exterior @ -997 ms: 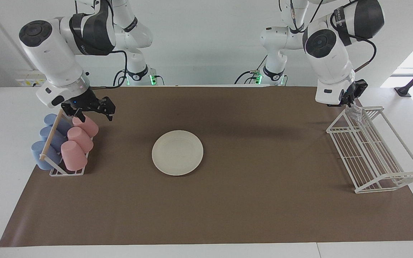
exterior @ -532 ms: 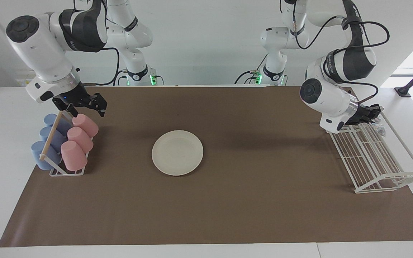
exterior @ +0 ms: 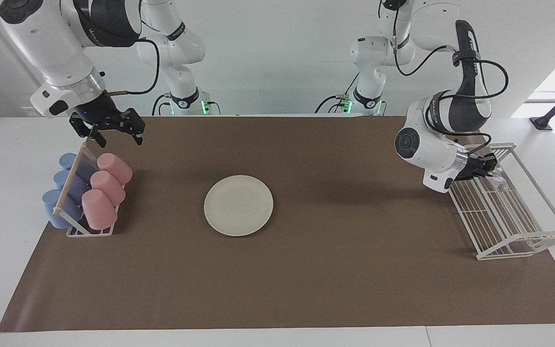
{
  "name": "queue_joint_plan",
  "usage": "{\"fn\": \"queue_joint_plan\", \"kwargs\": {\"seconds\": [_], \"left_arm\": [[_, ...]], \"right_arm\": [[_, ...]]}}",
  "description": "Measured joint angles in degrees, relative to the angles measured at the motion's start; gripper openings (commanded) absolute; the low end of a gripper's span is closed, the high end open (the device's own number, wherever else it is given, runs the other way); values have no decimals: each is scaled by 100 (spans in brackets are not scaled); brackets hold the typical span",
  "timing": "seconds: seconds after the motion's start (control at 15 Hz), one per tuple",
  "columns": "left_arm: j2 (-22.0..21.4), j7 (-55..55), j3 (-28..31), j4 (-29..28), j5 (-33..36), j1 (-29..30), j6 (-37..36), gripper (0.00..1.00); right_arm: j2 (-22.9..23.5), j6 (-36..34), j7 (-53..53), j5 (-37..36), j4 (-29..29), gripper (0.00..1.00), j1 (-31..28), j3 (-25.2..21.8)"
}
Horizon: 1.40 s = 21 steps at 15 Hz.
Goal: Wipe plate with sponge
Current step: 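Release the sponge into the wire basket and open the left gripper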
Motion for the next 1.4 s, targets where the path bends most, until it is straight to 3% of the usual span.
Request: {"fn": "queue_joint_plan", "kwargs": {"seconds": [0.13,0.2,0.27,0.33,0.93,1.06,1.4], "left_arm": [[0,-99,-13,-51,0,0,61,6],[0,-163,-17,-60,0,0,80,25],[0,-226,-16,-62,0,0,121,69],[0,-272,-17,-62,-3,0,155,98],[-21,-471,-18,-53,-258,0,232,100],[-62,-492,-22,74,-709,-1,240,100],[-305,-469,-20,1016,-2616,-1,-320,100]], "right_arm": [[1,8,0,11,-10,100,20,0],[2,26,0,11,-14,100,21,1],[3,30,0,11,-17,100,18,-2],[3,30,0,5,-23,100,6,-13],[3,-136,-2,-46,-52,100,-126,-41],[3,-156,-3,-46,-52,100,-125,-37],[3,-181,-111,-52,-51,100,-131,-41]]}}
